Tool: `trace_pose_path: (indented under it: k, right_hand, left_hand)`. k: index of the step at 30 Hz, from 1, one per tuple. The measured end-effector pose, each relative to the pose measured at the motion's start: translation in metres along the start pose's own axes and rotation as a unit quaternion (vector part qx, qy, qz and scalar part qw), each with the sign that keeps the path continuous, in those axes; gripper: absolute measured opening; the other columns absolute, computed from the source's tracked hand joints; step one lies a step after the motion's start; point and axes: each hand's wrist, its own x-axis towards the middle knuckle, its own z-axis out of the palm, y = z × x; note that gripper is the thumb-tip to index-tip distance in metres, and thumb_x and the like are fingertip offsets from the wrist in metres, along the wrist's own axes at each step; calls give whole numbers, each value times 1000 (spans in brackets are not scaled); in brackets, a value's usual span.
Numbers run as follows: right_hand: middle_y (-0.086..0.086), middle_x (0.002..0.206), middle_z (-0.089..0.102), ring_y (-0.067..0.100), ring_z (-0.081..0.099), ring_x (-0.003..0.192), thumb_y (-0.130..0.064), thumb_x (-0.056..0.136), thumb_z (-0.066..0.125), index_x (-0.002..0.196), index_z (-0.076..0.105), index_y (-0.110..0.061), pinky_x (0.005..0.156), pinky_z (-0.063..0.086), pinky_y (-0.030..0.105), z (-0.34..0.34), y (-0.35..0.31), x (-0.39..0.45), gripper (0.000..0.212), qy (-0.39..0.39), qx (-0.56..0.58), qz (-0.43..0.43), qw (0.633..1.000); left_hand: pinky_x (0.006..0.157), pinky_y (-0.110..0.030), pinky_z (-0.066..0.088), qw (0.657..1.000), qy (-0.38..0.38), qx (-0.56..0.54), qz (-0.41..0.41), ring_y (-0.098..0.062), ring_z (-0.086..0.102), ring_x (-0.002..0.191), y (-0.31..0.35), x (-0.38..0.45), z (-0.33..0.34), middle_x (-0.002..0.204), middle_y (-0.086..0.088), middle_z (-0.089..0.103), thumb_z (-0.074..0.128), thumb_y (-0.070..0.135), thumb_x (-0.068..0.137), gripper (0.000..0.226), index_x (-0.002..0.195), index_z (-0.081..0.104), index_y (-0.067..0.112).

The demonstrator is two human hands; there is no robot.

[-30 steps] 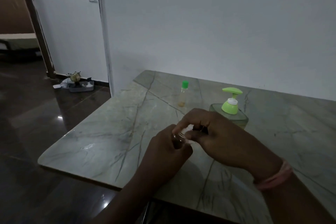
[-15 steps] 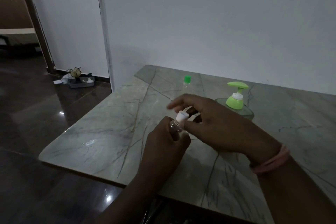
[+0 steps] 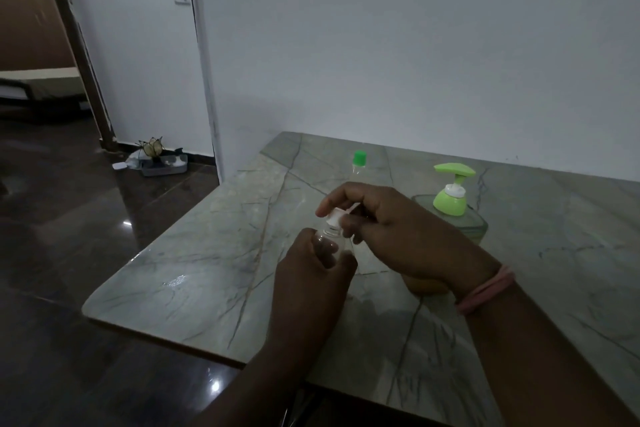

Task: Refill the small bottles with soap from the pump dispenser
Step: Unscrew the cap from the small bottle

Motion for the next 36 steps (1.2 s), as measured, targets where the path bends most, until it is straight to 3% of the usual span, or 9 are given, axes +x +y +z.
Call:
trace_pose_path:
  k: [6,11,14,17,21,26,29,33,36]
  right_hand:
    - [3,95,62,14,65,77,-2,98,49,106,66,-23,75,58,29,-5,0,7,28,101,125,-23,987]
    - [2,88,70,13,70,76,-21,93,61,101,60,-19,78,61,37,28,20,23,9,171,115,100,973]
    - [0,96,63,15,64,86,-23,89,62,104,56,-19,76,57,31,54,31,33,17,176,82,143,971]
    - [4,124,52,15,56,102,-19,91,58,128,47,-21,80,50,24,73,44,42,39,165,88,161,969]
    - [4,123,52,9,55,103,-13,93,54,115,62,-20,88,44,18,85,57,47,24,206,28,126,970]
    - [-3,88,65,9,61,81,-20,86,66,83,67,-22,78,57,36,92,60,49,3,254,-8,144,957]
    - [-4,90,64,10,61,82,-19,84,67,86,64,-21,77,57,36,93,59,47,4,245,-29,138,959]
    - [-3,110,63,6,56,99,-23,88,67,104,61,-22,82,48,20,78,40,35,17,251,-34,81,964]
    - [-5,96,66,6,61,91,-21,91,65,92,66,-20,80,54,28,41,5,20,2,314,-77,-17,946]
  left_hand:
    - [58,-10,39,1000,21,-7,-2,-2,61,73,-1,2,-1,80,7,64,71,33,87,13,90,59,28]
    - [62,-16,43,997,55,-57,-11,-1,60,76,-3,2,-2,84,5,64,70,32,89,14,94,59,25]
    - [65,-20,47,989,95,-105,-40,-4,60,76,-1,3,-5,88,6,62,71,30,90,20,100,55,26]
    - [63,-20,43,982,108,-136,-71,-7,60,83,-1,3,-7,97,6,59,70,24,90,30,112,50,24]
    - [63,-27,47,980,106,-148,-84,-17,63,83,-4,4,-6,101,0,60,67,19,89,32,113,47,25]
    - [64,-27,47,982,98,-146,-76,-19,64,85,-5,4,-5,102,-3,61,68,19,89,33,115,48,23]
    - [64,-28,48,983,94,-142,-71,-20,64,85,-5,4,-5,101,-3,62,69,21,88,34,114,48,25]
    - [68,-32,50,982,92,-149,-66,-19,63,85,-5,5,-5,100,-3,61,67,23,89,30,111,46,26]
    - [67,-33,47,983,90,-148,-63,-15,60,84,-6,6,-6,98,-1,61,65,24,91,26,108,45,27]
